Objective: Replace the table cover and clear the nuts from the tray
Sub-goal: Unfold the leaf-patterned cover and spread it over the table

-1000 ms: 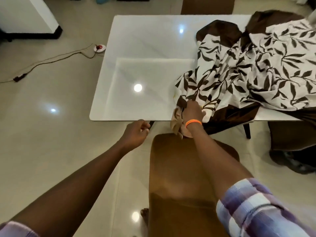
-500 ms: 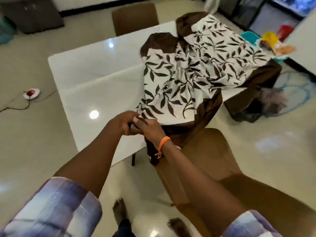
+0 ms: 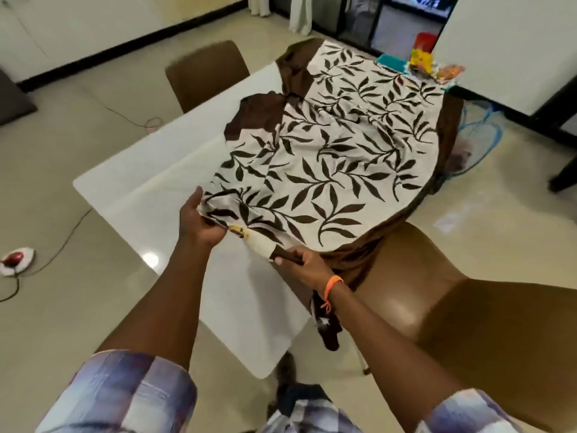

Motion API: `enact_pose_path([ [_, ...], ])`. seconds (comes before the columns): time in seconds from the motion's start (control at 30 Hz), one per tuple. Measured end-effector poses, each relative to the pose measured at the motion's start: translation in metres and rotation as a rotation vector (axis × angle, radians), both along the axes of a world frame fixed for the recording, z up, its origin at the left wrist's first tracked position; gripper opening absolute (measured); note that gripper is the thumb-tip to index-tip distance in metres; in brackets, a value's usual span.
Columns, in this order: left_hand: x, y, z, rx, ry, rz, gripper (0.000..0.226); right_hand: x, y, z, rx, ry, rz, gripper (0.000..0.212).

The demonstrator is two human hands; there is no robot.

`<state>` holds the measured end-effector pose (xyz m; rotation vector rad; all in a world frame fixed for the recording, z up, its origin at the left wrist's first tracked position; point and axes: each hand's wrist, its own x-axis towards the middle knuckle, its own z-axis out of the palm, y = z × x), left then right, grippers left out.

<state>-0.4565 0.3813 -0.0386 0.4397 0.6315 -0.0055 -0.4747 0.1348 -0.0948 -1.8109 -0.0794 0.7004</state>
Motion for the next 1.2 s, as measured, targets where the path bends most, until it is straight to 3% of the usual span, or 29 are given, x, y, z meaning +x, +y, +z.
enact_pose_path([
  [0.07,-0.006,0.028,-0.003,-0.035,-0.039,-0.019,0.053,-0.002,0.015,-0.005,-0.047,-0.003,0.196,0.031],
  [0.13,-0.015,0.054,-0.013,-0.03,-0.026,-0.066,0.054,-0.005,0.027,-0.009,-0.135,-0.003,0.307,0.027],
  [0.3,-0.024,0.114,-0.039,-0.071,-0.069,-0.128,0.053,-0.023,0.052,-0.023,-0.329,-0.073,0.257,0.016],
  [0.43,-0.019,0.157,-0.053,0.044,-0.022,-0.118,0.081,-0.054,0.085,-0.027,-0.565,-0.144,0.223,0.011],
  [0.53,-0.025,0.191,-0.056,-0.058,0.089,-0.22,0.052,-0.099,0.116,-0.035,-0.788,-0.198,0.069,0.022],
  [0.67,-0.051,0.223,-0.051,0.014,0.257,-0.537,0.049,-0.161,0.162,-0.043,-0.962,-0.24,-0.09,0.033],
  [0.83,-0.081,0.261,-0.062,0.163,0.314,-0.553,0.032,-0.21,0.205,-0.058,-1.166,-0.16,-0.076,0.042],
  [1.03,-0.12,0.273,-0.096,0.318,0.417,-0.501,0.033,-0.263,0.233,-0.079,-1.246,-0.029,-0.193,0.068],
  [1.13,-0.148,0.269,-0.108,0.374,0.472,-0.612,0.03,-0.285,0.224,-0.089,-1.246,0.164,-0.211,0.066],
  [1.2,-0.168,0.262,-0.105,0.42,0.519,-0.703,0.028,-0.29,0.217,-0.091,-1.167,0.28,-0.206,0.081],
])
